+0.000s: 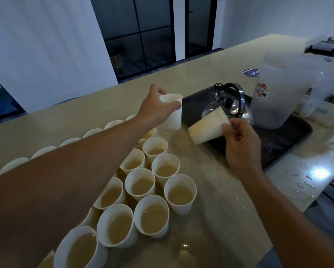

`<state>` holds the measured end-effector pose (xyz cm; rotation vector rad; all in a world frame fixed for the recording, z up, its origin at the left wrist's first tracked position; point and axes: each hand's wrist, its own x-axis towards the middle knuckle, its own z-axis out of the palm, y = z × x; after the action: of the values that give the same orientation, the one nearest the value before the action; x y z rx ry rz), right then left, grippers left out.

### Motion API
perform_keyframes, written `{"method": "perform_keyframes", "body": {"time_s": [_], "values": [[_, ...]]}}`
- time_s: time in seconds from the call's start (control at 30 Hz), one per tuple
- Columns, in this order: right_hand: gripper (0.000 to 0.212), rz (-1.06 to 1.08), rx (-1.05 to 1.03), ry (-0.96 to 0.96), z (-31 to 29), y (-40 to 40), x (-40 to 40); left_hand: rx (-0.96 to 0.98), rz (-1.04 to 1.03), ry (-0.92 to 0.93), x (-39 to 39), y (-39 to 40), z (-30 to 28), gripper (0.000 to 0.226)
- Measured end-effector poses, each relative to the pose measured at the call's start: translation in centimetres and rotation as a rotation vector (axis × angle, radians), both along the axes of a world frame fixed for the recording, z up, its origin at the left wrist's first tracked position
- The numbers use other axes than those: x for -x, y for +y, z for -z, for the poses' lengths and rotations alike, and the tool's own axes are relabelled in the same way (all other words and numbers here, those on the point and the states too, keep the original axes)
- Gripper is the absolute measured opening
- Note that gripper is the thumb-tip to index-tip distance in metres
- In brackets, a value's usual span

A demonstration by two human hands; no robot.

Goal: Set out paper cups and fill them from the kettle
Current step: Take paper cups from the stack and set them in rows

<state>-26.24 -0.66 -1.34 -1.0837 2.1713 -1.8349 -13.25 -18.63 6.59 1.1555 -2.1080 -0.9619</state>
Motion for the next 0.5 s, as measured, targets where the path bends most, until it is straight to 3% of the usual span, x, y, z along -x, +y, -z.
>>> {"method": "perform_keyframes", "body": {"time_s": [0.17,0.3,0.5], "values": [[0.008,-0.054,-0.021,-0.012,1.7,0.2,-1.1,0.143,0.181,-0.263,0.2,-0.8,1.4,0.074],[0.007,-0.075,-0.027,-0.029,2.8,0.3,-1.4,0.212,0.266,-0.496,0.4,-1.6,3.0,0.068],[0.010,-0.072,-0.059,-0.017,3.8,0.5,-1.5,0.377,0.224,-0.823,1.2,-2.7,4.5,0.059]]}}
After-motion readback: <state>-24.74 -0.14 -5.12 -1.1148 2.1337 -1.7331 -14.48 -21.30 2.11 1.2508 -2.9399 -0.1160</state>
